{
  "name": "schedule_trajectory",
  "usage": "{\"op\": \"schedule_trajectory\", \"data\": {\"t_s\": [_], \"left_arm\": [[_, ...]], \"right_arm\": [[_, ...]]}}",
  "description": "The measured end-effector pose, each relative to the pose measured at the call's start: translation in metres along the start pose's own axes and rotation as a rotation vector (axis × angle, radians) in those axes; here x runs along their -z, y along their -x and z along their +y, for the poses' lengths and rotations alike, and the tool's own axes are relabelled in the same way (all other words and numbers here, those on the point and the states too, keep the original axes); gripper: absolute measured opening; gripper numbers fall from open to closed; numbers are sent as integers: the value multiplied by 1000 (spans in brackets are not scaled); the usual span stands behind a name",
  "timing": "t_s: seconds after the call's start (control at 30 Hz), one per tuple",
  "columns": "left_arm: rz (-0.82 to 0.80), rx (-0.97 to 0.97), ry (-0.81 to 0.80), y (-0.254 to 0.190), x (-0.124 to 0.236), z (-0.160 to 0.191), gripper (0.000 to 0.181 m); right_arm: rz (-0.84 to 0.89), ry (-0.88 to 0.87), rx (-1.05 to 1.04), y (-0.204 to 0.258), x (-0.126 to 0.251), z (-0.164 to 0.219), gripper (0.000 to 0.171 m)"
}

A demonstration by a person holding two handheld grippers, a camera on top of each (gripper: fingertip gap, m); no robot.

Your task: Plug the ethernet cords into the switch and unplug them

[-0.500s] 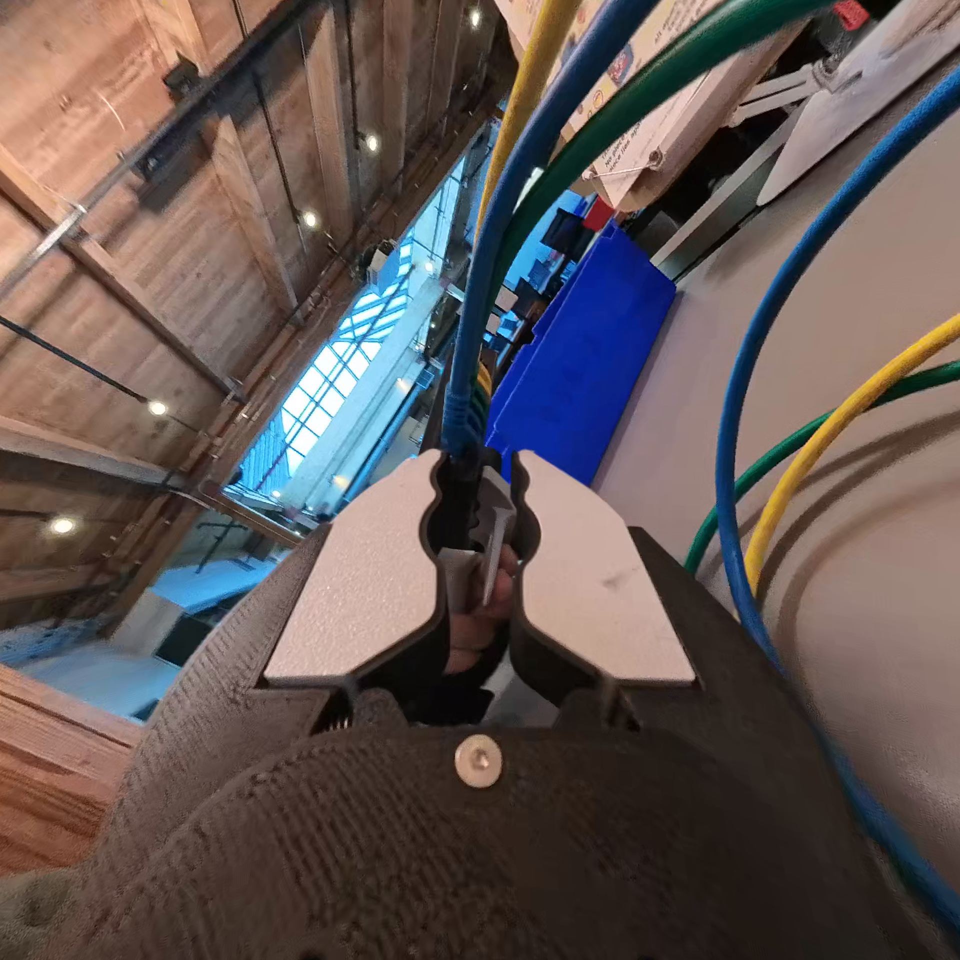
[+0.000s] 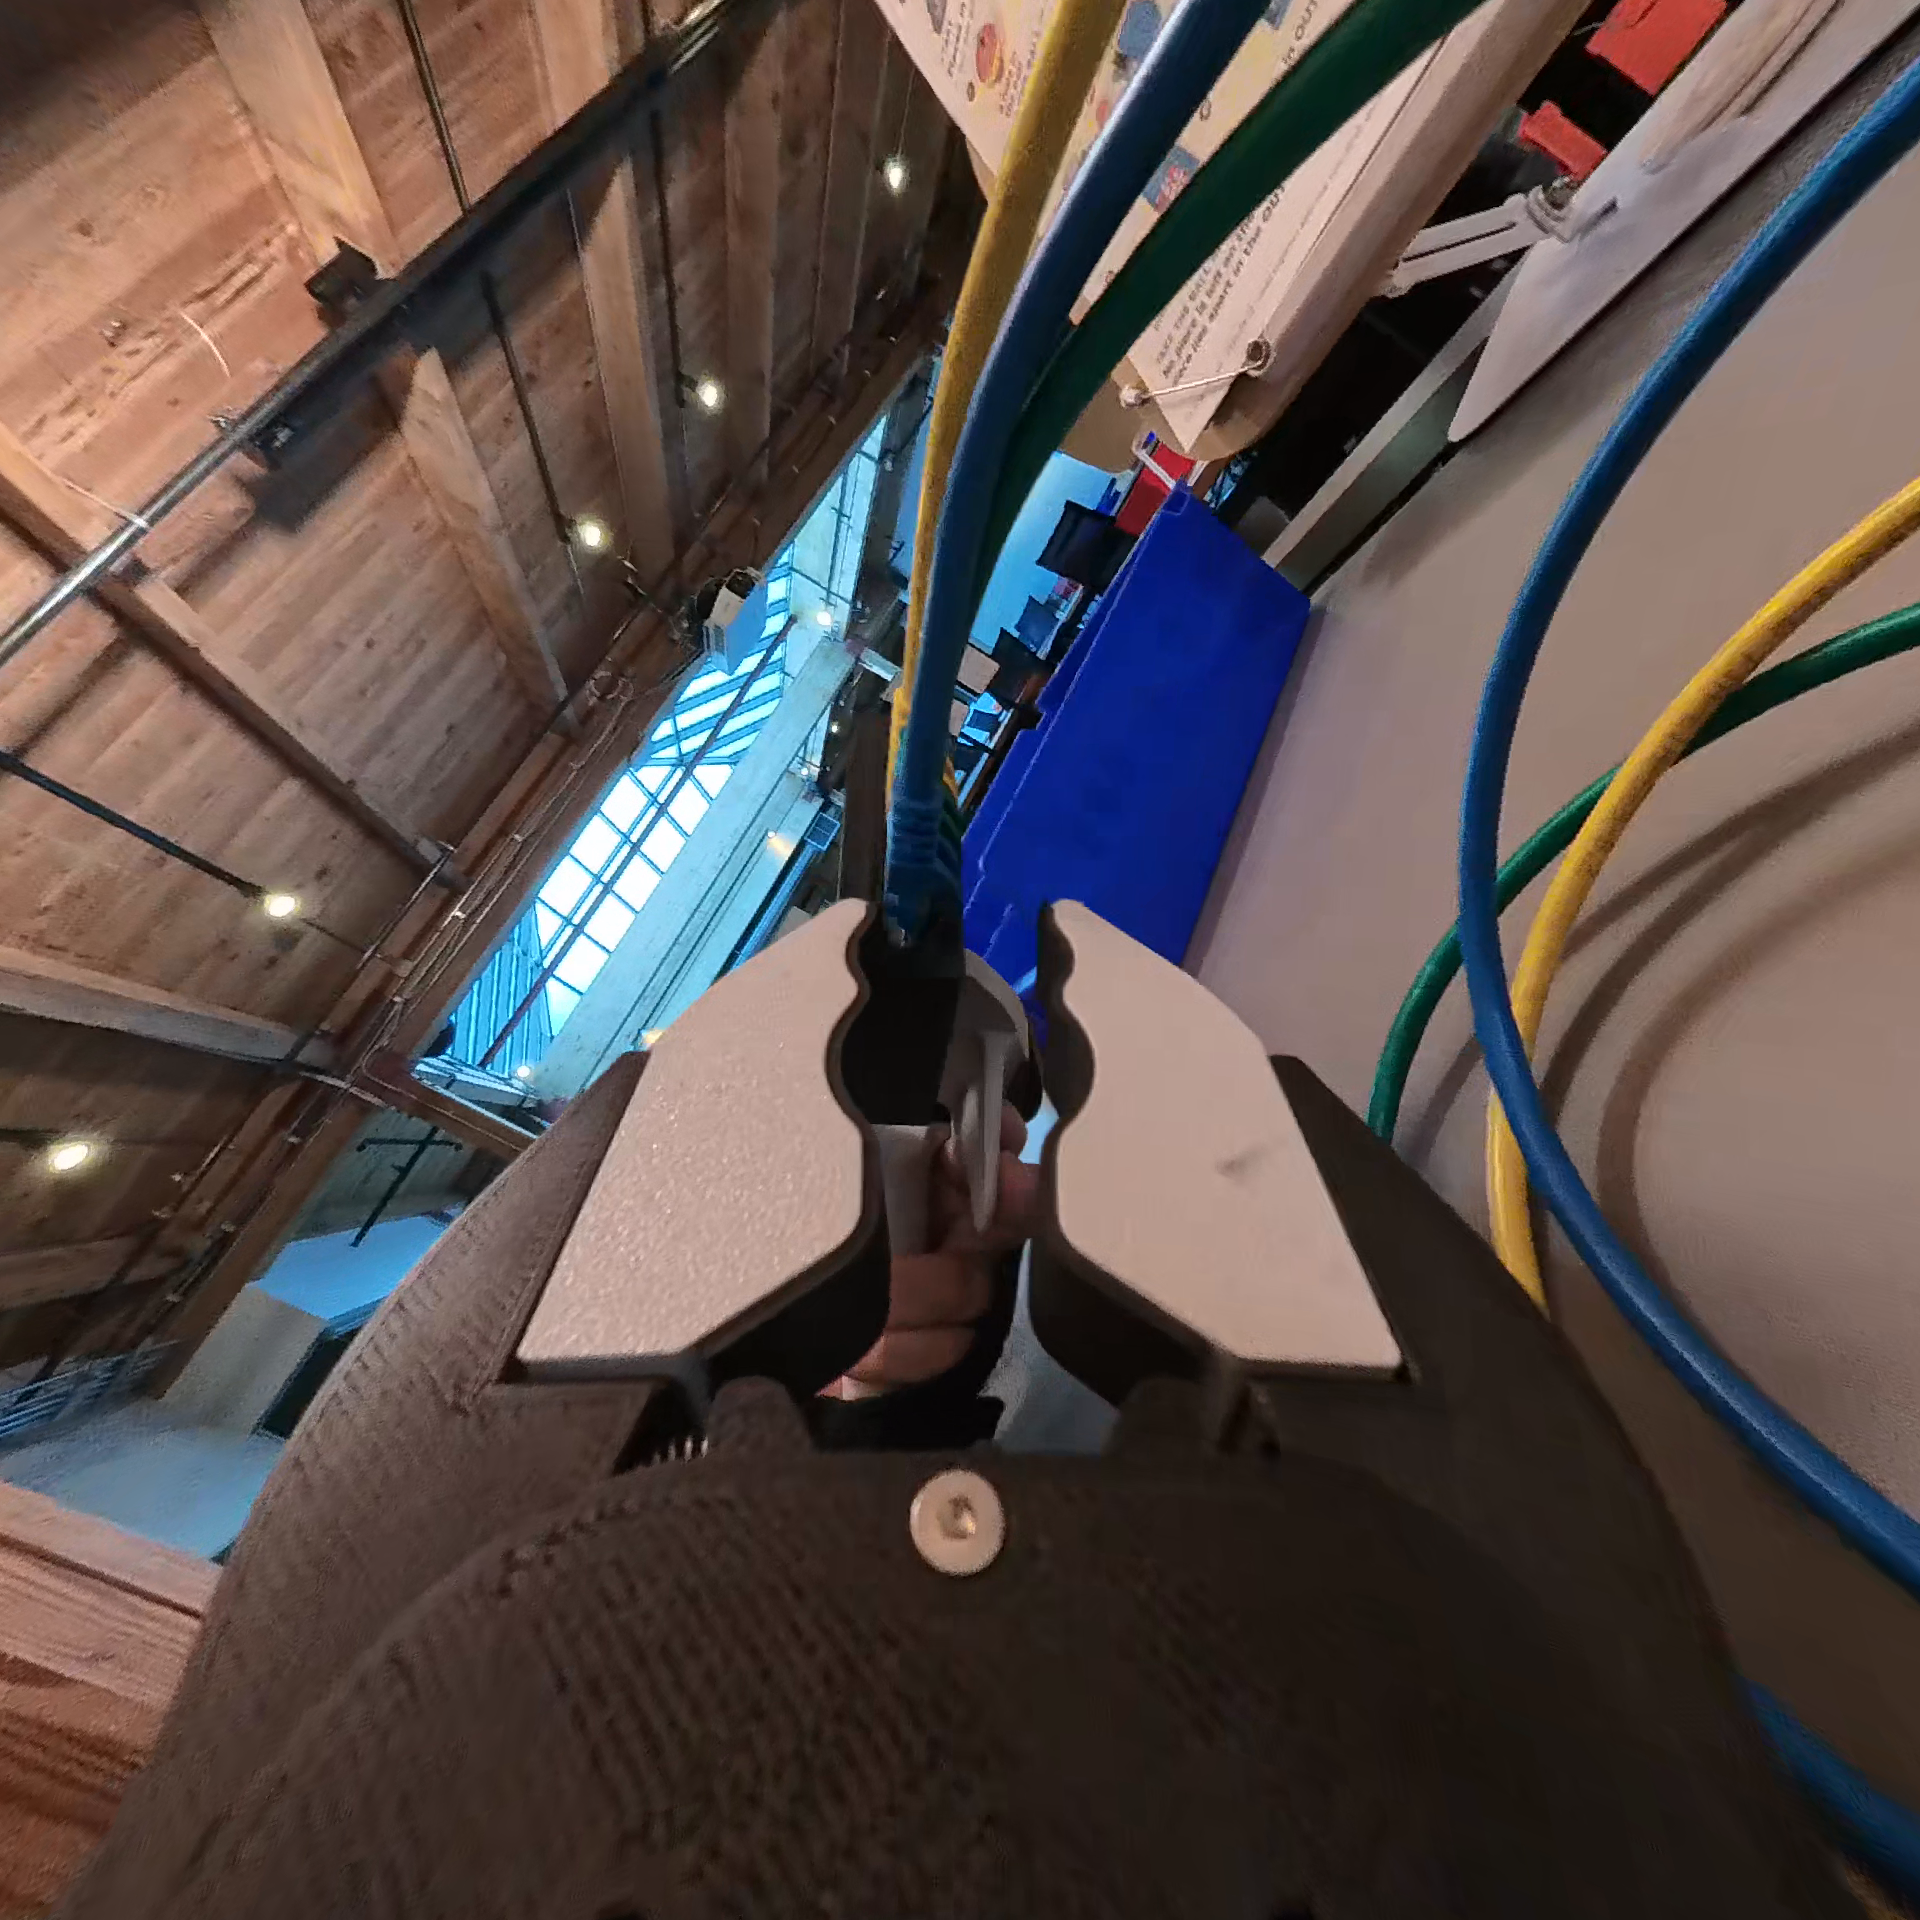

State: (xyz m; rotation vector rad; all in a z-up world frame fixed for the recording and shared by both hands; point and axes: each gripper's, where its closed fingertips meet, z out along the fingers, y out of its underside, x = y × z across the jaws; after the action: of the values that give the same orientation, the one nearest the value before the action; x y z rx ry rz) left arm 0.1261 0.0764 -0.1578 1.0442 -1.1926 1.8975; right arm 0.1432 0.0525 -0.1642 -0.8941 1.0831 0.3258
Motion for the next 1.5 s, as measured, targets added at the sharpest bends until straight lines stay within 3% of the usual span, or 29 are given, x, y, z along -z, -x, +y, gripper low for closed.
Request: {"op": "schedule_trajectory", "data": {"t_s": [0.1, 0.37, 0.87, 1.5], "left_arm": [[-18, -37, 14, -5, -2, 3, 27], [10, -32, 75, -19, -5, 15, 28], [-47, -28, -101, -14, -1, -6, 27], [-57, -25, -108, -5, -2, -3, 27]], "right_arm": [[-30, -31, 6, 11, 2, -1, 13], [-19, -61, 6, 25, 6, -2, 15], [-15, -87, -65, 21, 3, 5, 14], [0, -126, -82, 11, 3, 4, 14]]}}
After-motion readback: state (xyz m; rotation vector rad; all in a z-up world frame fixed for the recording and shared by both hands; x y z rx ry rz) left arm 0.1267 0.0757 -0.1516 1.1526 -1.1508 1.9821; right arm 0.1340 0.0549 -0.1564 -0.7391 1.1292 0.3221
